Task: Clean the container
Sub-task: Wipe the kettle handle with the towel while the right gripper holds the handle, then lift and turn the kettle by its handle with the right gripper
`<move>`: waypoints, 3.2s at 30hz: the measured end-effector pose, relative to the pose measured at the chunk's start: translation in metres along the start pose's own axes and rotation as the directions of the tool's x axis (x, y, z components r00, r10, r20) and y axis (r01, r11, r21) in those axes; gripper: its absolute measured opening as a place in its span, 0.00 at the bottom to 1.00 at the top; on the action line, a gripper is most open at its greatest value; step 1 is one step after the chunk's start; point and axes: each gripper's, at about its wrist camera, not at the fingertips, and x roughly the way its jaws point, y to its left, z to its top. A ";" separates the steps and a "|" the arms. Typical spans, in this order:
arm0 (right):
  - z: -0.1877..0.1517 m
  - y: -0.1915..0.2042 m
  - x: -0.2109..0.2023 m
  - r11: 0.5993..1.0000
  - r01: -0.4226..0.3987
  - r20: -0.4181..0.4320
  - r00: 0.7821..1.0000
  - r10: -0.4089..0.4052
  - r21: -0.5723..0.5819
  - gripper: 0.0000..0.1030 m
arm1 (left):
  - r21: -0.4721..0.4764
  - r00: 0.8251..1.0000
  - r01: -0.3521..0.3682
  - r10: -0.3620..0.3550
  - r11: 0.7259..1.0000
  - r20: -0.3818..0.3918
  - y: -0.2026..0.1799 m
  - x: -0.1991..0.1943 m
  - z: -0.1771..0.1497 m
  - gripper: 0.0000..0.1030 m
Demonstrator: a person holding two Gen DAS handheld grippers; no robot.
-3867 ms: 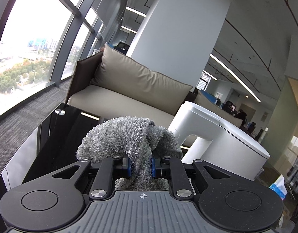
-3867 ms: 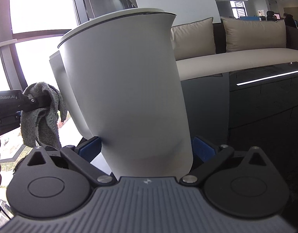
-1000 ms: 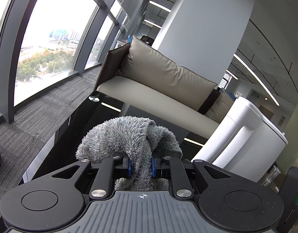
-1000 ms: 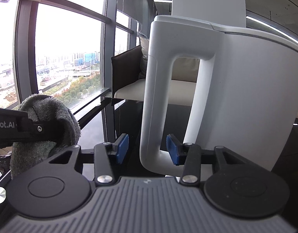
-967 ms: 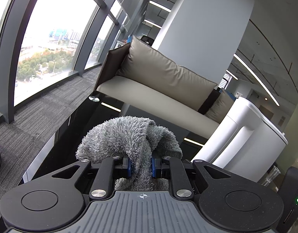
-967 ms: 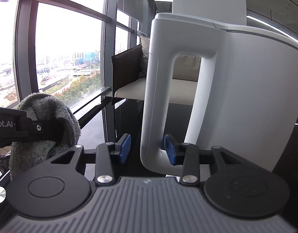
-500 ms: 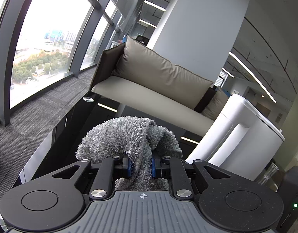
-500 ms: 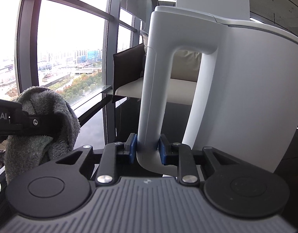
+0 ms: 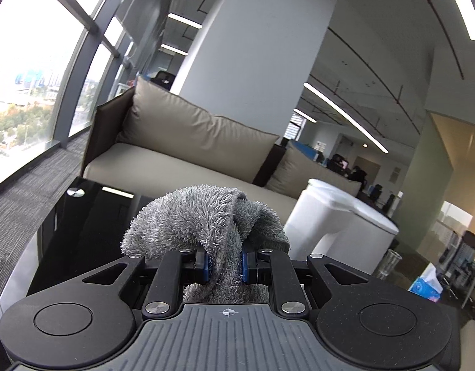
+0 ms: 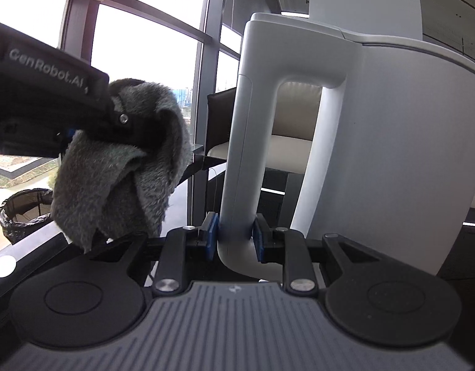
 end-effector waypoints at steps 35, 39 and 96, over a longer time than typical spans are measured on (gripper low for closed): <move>-0.018 -0.044 -0.069 0.997 -0.079 -0.023 0.997 0.079 0.021 0.26 | 0.053 0.999 0.004 -0.001 0.999 -0.039 -0.048 0.016 -0.032 0.16; -0.020 -0.026 -0.055 0.998 -0.056 -0.031 0.998 0.056 0.023 0.26 | 0.024 0.995 -0.044 0.046 0.999 -0.090 -0.031 0.025 -0.041 0.16; -0.040 -0.063 -0.025 0.872 0.470 -0.146 0.880 -0.451 0.139 0.41 | 0.040 0.956 -0.178 0.183 0.983 -0.229 -0.017 0.048 -0.067 0.16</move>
